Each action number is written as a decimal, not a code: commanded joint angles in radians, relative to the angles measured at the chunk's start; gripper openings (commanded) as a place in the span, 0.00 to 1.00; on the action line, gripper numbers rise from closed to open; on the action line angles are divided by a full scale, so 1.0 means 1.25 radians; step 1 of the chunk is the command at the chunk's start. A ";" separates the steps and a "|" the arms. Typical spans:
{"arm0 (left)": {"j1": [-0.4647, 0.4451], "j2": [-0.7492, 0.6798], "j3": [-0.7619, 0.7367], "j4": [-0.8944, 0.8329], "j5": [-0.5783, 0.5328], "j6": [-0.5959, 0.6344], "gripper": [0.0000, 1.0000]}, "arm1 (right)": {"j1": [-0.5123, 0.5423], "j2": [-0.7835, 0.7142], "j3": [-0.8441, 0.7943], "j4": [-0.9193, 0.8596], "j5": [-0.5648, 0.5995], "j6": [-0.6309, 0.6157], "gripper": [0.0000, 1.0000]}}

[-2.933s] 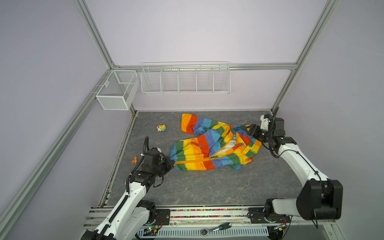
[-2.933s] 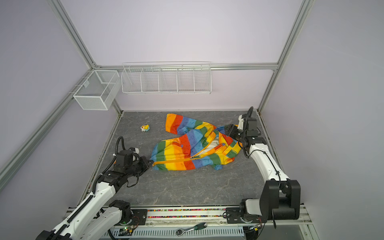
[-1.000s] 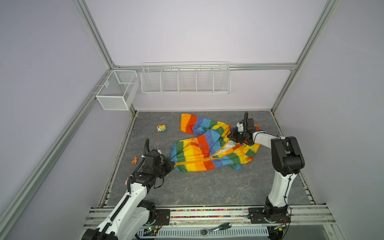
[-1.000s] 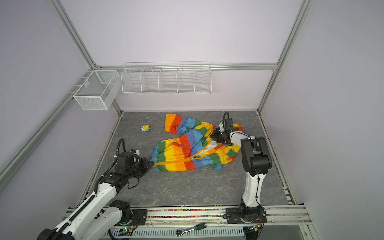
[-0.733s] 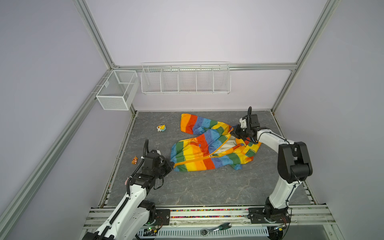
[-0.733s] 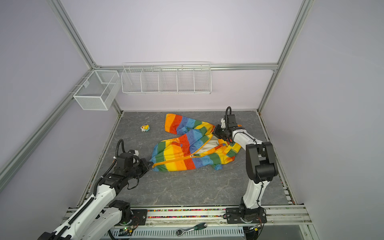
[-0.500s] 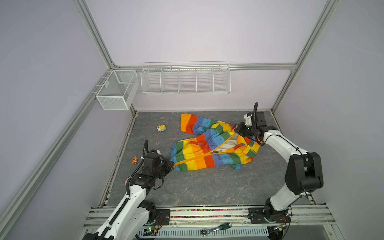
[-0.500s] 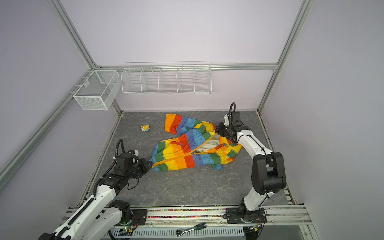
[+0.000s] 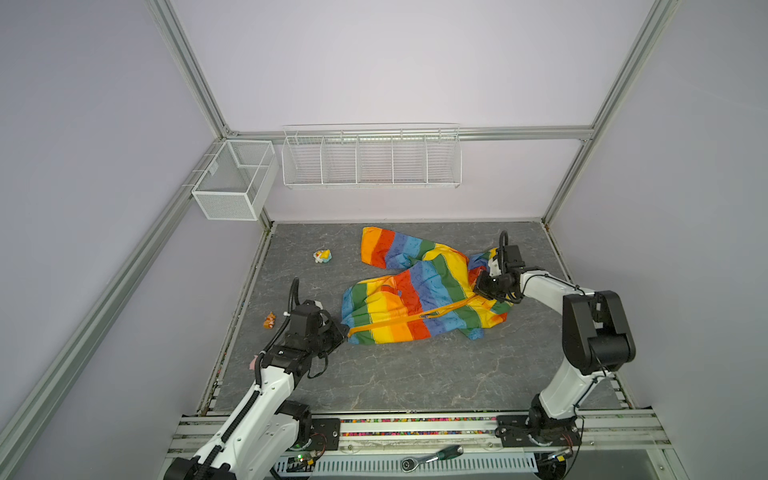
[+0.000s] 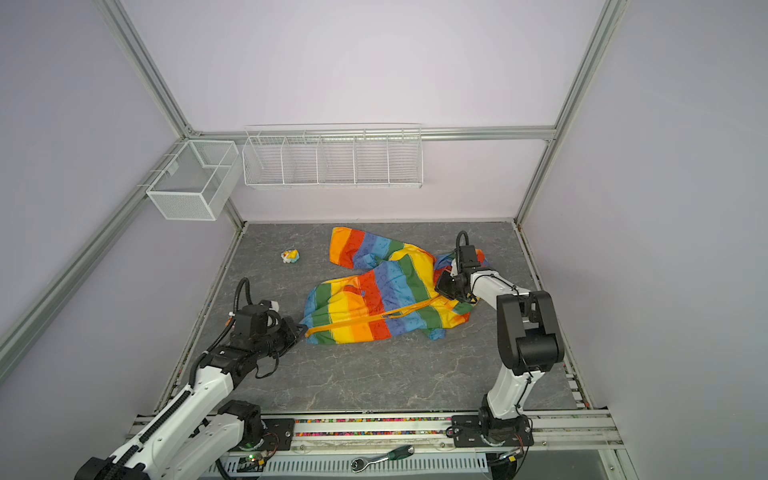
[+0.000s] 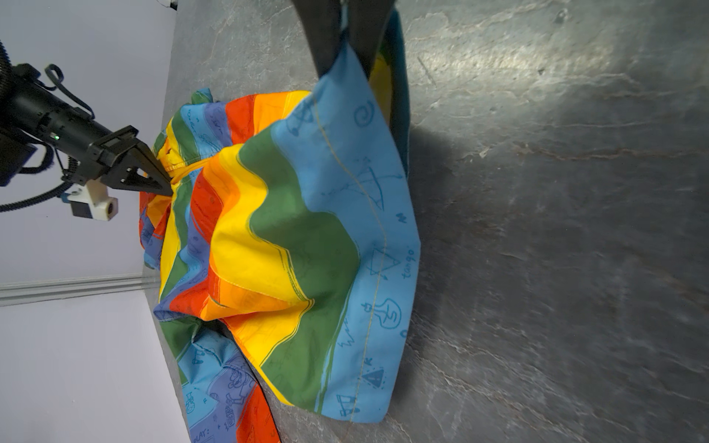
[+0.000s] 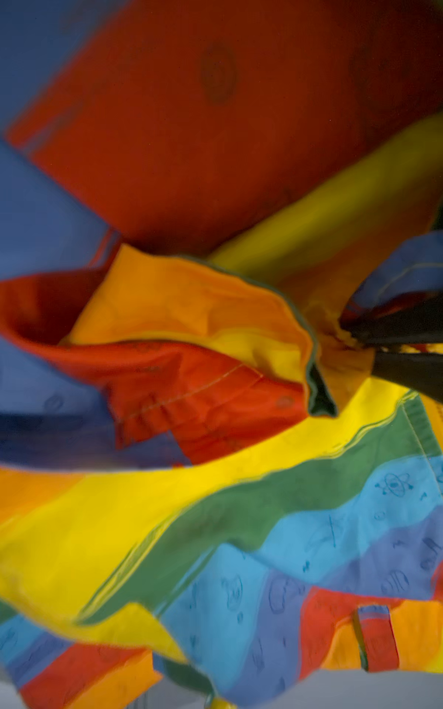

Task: Zip up the jacket

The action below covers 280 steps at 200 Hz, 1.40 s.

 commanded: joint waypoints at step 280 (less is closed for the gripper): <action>0.001 0.009 0.002 0.009 0.012 0.013 0.00 | 0.396 0.042 0.017 0.040 -0.012 0.007 0.48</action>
